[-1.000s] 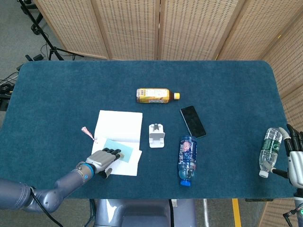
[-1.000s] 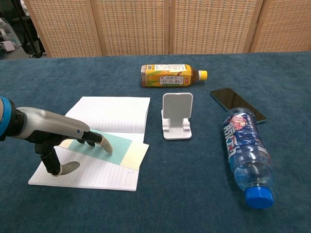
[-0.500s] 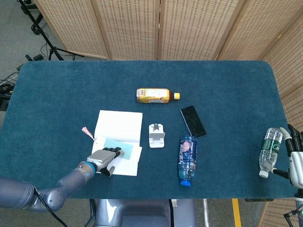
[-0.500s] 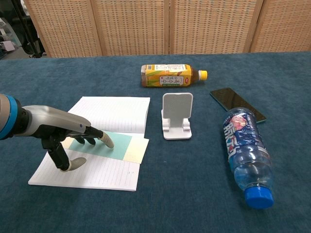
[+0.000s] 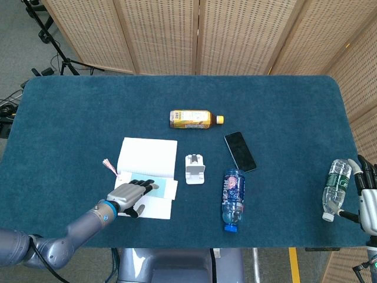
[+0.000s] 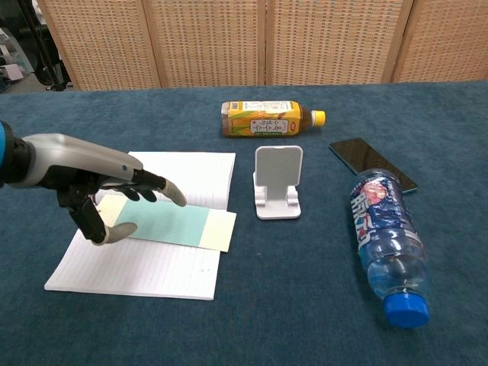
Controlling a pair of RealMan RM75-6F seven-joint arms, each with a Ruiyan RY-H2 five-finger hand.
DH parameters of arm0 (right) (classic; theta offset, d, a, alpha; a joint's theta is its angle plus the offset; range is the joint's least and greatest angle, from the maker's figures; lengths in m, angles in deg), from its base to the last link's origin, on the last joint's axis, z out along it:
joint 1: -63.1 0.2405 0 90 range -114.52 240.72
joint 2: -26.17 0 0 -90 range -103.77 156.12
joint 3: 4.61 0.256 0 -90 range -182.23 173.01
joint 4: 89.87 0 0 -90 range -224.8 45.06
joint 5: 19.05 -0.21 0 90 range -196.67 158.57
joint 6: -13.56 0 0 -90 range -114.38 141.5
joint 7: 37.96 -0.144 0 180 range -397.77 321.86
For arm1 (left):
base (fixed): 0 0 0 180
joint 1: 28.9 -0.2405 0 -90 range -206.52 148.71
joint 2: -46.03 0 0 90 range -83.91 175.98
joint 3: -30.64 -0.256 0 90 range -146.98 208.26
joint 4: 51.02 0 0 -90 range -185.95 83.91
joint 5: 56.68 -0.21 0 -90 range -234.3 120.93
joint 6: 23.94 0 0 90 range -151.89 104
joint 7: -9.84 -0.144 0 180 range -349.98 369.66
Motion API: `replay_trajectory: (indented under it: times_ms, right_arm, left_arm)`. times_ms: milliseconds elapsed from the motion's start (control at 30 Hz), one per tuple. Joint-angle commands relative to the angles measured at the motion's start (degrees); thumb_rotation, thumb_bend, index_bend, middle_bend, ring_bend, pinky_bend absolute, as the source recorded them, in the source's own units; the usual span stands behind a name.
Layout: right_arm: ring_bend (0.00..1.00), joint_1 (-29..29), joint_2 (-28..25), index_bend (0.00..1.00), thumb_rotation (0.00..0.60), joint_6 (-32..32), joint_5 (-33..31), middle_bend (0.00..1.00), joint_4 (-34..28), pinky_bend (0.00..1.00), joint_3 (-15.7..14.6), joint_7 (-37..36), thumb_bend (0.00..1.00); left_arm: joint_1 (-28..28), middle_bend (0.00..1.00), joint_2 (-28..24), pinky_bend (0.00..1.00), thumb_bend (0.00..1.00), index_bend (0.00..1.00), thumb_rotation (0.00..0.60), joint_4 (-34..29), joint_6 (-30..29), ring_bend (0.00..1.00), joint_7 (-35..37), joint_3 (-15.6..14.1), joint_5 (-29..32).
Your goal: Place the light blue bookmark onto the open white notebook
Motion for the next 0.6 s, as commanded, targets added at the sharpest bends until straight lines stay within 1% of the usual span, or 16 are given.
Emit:
replay_trajectory:
  times_ms: [33,167,267,333,600]
  right_arm:
    - [0.00,-0.1,0.0,0.00,0.600,0.2,0.1,0.00,0.0,0.00,0.0,0.0,0.00]
    - [0.00,-0.1,-0.1,0.00,0.600,0.3,0.1,0.00,-0.1,0.00,0.0,-0.1,0.00]
    - [0.00,-0.1,0.0,0.00,0.600,0.2,0.1,0.00,-0.1,0.00,0.0,-0.1,0.00]
    - [0.00,-0.1,0.0,0.00,0.600,0.2,0.2,0.00,-0.1,0.00,0.0,0.0,0.00]
    - [0.00,-0.1,0.0,0.00,0.600,0.3,0.1,0.00,-0.2,0.00,0.0,0.1,0.00]
  left_arm:
    - [-0.8,0.00,-2.5,0.00,0.62,0.07,0.600,-0.2,1.6,0.00,0.2,-0.3,-2.4]
    - [-1.2,0.00,-3.8,0.00,0.63,0.07,0.600,1.5,4.1,0.00,0.0,-0.9,-5.4]
    - [-2.0,0.00,-4.1,0.00,0.65,0.07,0.600,3.4,5.9,0.00,-0.3,-1.5,-8.9]
    - [-2.6,0.00,-3.8,0.00,0.65,0.07,0.600,5.0,7.3,0.00,-0.8,-2.0,-12.1]
    - [-3.8,0.00,-2.1,0.00,0.70,0.07,0.600,7.7,8.9,0.00,-1.7,-2.8,-17.9]
